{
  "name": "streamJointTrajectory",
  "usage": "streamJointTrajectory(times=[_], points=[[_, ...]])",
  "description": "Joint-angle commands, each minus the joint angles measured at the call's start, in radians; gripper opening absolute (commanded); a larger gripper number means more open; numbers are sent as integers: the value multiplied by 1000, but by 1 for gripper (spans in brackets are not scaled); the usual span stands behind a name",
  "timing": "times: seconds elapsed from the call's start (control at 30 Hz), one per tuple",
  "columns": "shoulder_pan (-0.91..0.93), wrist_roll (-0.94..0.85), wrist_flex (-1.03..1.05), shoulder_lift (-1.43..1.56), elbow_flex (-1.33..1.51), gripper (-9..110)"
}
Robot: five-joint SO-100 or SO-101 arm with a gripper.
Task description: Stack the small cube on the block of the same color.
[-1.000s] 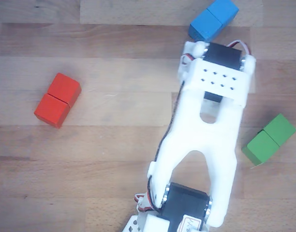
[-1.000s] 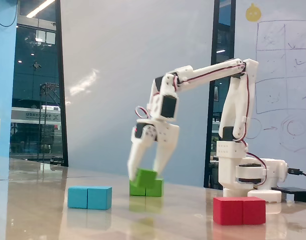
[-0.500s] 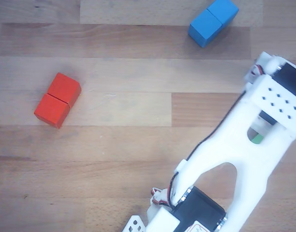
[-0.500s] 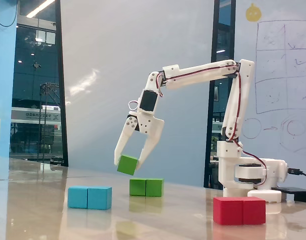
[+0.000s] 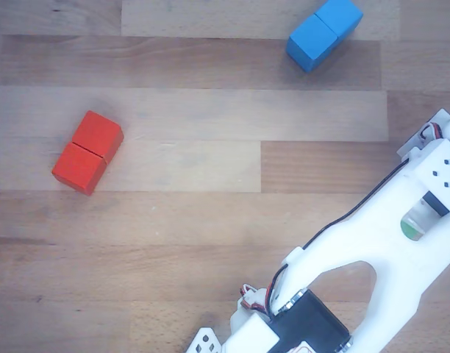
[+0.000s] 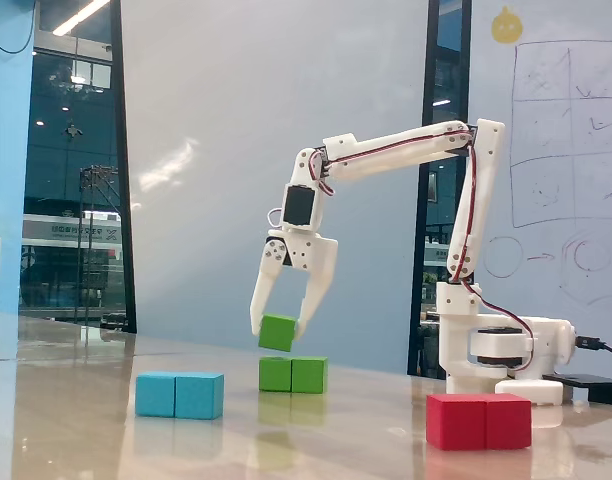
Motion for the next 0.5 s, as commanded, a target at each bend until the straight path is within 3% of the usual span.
streamJointTrajectory(times=[0.0, 0.47], points=[[11, -23, 32, 26, -107, 7], [12, -25, 117, 26, -106, 7]])
